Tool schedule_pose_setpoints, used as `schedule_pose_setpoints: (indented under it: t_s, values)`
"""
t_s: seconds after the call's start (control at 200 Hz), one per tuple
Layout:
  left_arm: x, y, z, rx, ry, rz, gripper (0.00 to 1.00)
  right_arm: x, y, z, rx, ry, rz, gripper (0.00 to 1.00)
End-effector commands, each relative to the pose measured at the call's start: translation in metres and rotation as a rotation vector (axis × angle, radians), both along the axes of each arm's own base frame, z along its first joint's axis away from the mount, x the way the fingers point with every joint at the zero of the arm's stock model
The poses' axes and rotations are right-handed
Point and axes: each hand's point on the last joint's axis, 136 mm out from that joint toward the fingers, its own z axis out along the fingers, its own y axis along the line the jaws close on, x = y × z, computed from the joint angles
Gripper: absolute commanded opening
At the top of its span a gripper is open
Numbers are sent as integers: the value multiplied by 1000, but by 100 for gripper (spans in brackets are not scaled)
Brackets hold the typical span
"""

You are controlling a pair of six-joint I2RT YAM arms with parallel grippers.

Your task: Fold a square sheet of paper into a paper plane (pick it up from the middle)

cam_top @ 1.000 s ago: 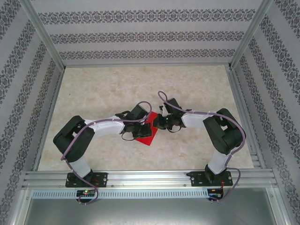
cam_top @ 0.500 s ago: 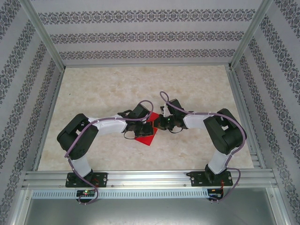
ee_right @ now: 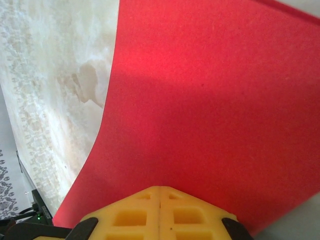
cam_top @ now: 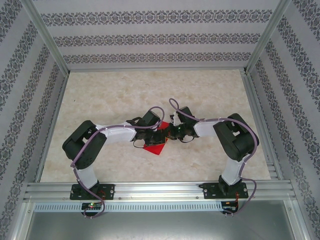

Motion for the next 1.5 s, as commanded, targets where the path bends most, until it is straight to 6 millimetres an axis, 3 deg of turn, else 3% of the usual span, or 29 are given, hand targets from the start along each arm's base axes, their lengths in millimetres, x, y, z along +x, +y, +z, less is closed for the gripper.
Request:
schedule_pose_setpoints:
  t_s: [0.0, 0.14, 0.245, 0.44, 0.629, 0.904, 1.274, 1.494]
  values:
    - [3, -16, 6, -43, -12, -15, 4, 7, 8, 4, 36, -18, 18, 6]
    - [0, -12, -2, -16, 5, -11, 4, 8, 8, 6, 40, -17, 14, 6]
    - [-2, -6, -8, 17, 12, -6, 3, 12, 5, 18, 49, -46, 0, 7]
    - [-6, 1, -15, 44, 26, 4, 2, 16, -14, 31, 25, -87, -45, 8]
    - [-4, 1, -16, 48, 25, 11, 2, 7, -24, 19, -5, -57, -49, 6]
    - [-4, 1, -15, 48, 26, 15, 1, -2, -17, 0, -25, -11, -7, 2]
    - [9, -17, 6, -42, -38, -2, 3, -5, -14, -7, -50, 10, 29, 2]
    - [18, -14, -5, 17, -54, 9, 3, -9, -16, -10, -74, 13, 58, 2]
